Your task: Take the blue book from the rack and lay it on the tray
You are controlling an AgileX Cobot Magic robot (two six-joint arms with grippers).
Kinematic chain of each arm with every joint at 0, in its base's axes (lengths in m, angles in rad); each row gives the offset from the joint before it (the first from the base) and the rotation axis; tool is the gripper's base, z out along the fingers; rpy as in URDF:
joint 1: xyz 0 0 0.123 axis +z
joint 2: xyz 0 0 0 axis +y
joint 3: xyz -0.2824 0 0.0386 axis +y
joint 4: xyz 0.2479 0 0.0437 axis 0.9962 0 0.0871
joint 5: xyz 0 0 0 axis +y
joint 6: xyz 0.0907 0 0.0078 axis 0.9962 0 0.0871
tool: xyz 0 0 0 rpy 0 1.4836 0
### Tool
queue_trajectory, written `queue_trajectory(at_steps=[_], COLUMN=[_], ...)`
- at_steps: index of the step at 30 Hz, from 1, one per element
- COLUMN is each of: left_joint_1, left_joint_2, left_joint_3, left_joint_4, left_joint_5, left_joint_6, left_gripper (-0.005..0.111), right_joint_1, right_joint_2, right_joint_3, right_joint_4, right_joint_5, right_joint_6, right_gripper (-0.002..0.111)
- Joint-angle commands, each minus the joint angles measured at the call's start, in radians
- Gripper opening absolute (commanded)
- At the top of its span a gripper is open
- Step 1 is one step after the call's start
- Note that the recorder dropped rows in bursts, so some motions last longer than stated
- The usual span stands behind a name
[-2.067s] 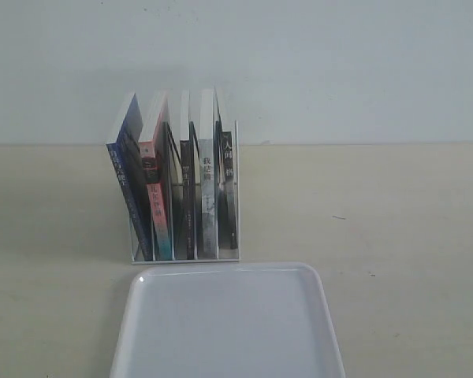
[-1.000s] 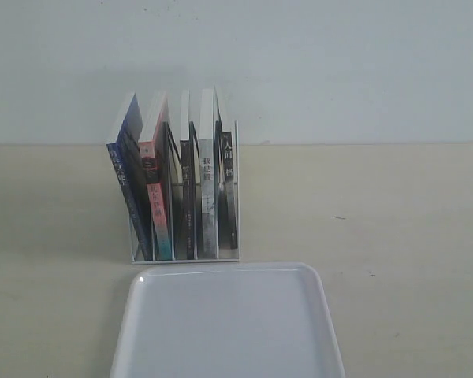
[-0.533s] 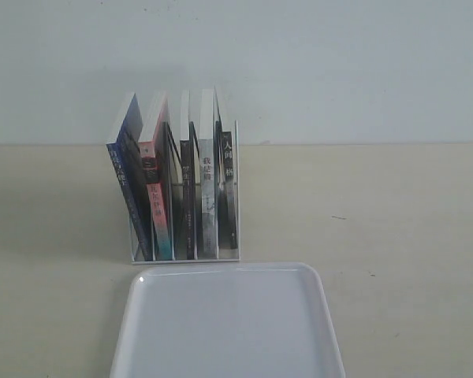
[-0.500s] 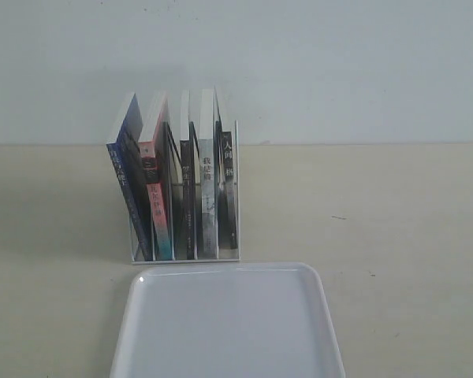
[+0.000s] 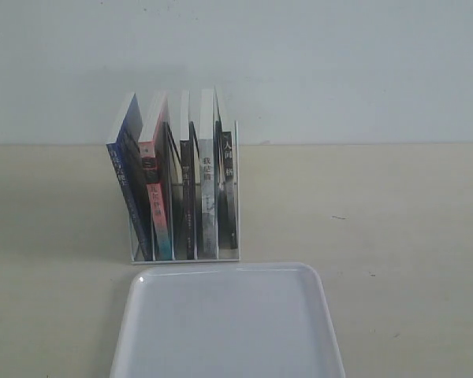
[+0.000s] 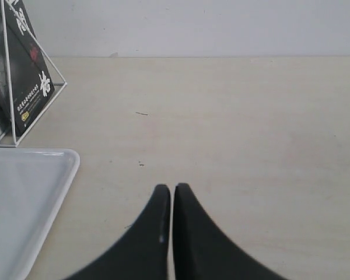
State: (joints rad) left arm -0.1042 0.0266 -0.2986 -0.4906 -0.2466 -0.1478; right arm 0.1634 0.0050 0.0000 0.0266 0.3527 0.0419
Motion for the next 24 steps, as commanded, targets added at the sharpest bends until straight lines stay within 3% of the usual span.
queue_trajectory(at_steps=[1, 4, 9, 13, 18, 21, 24], left_joint_1=[0.001, 0.001, 0.001, 0.001, -0.040, -0.125, -0.196], left_joint_2=[0.206, 0.422, 0.792, 1.048, 1.278, 1.352, 1.419], left_joint_3=[-0.231, -0.452, -0.776, -0.939, -1.066, -1.083, -1.084], left_joint_4=[0.193, 0.267, 0.250, 0.254, 0.404, 0.583, 0.593], left_joint_5=[0.247, 0.530, 0.975, 1.193, 1.290, 1.238, 1.148], left_joint_6=[-0.047, 0.022, 0.167, 0.258, 0.119, -0.040, -0.071], left_gripper=[0.004, 0.004, 0.004, 0.004, 0.004, 0.004, 0.004], right_joint_1=[-0.004, -0.004, -0.004, -0.004, -0.004, -0.004, -0.004], right_joint_2=[-0.005, -0.005, -0.005, -0.005, -0.005, -0.005, -0.005], right_joint_3=[0.000, 0.000, 0.000, 0.000, 0.000, 0.000, 0.000], right_joint_4=[-0.010, -0.010, -0.010, -0.010, -0.010, -0.010, -0.010], right_joint_5=[-0.012, -0.012, -0.012, -0.012, -0.012, -0.003, -0.003], right_joint_6=[0.000, 0.000, 0.000, 0.000, 0.000, 0.001, 0.001], right_gripper=[0.001, 0.001, 0.001, 0.001, 0.001, 0.001, 0.001])
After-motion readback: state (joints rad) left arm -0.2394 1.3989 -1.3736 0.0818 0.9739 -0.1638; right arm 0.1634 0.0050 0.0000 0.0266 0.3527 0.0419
